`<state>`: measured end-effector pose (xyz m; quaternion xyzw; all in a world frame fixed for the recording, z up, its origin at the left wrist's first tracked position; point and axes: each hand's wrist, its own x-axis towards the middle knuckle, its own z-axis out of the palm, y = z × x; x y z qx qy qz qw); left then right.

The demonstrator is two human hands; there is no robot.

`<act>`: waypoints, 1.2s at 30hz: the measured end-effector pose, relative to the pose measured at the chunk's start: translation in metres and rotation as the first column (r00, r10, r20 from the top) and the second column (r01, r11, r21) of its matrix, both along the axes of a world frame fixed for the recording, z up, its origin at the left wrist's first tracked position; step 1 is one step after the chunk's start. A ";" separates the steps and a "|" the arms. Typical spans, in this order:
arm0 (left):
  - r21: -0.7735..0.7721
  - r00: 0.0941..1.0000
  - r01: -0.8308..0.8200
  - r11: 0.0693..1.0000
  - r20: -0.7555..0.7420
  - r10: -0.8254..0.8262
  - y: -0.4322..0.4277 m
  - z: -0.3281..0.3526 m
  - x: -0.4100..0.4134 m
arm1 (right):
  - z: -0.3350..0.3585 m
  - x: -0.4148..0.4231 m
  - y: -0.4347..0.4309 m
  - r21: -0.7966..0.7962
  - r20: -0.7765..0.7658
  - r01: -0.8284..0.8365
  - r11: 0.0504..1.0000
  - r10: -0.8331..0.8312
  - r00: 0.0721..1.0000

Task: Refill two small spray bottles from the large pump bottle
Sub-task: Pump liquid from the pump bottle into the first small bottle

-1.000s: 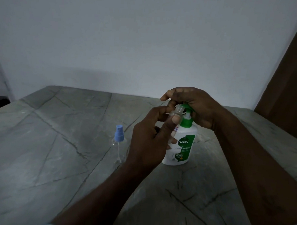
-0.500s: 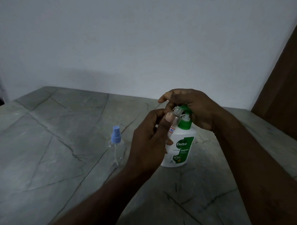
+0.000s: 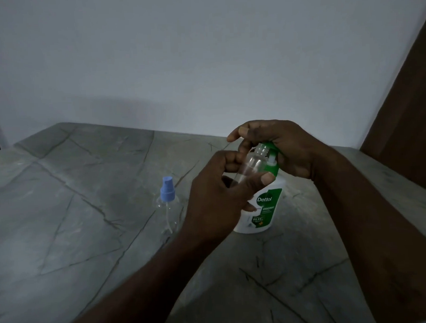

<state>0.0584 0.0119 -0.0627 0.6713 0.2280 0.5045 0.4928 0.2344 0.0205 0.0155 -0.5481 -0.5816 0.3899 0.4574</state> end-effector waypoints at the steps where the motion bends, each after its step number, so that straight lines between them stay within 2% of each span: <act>1: 0.007 1.000 -0.002 1.000 -0.009 0.002 0.001 0.000 0.000 | 0.000 0.000 -0.001 -0.005 0.005 0.000 1.000 0.000 1.000; 8: 0.029 0.998 -0.068 0.997 -0.013 0.069 0.010 0.000 -0.002 | -0.002 0.002 0.002 -0.075 0.024 -0.011 0.997 0.013 1.000; 14: -0.073 0.998 -0.042 0.996 0.032 0.045 0.009 -0.002 -0.005 | -0.008 0.000 0.008 -0.117 -0.029 -0.030 0.993 0.026 0.999; 21: -0.074 0.998 0.036 0.997 0.048 -0.033 0.009 -0.003 -0.006 | -0.002 0.003 0.007 0.017 0.176 0.002 1.000 -0.005 0.984; 25: -0.083 0.996 0.062 0.995 0.072 -0.056 0.010 -0.002 -0.006 | -0.005 0.003 0.006 -0.039 0.009 -0.069 0.997 0.070 0.998; 29: -0.105 0.996 0.054 0.993 0.070 -0.046 0.009 -0.002 -0.008 | -0.010 0.003 0.006 -0.084 -0.043 -0.065 0.994 0.061 0.997; 31: -0.109 0.997 0.057 0.992 0.066 -0.050 0.008 -0.002 -0.009 | -0.010 0.002 0.006 -0.071 -0.001 -0.049 0.996 0.049 0.999; 36: -0.112 0.996 0.076 0.991 0.045 -0.071 0.008 -0.001 -0.008 | 0.000 0.003 0.003 0.026 0.216 -0.004 1.000 -0.001 0.976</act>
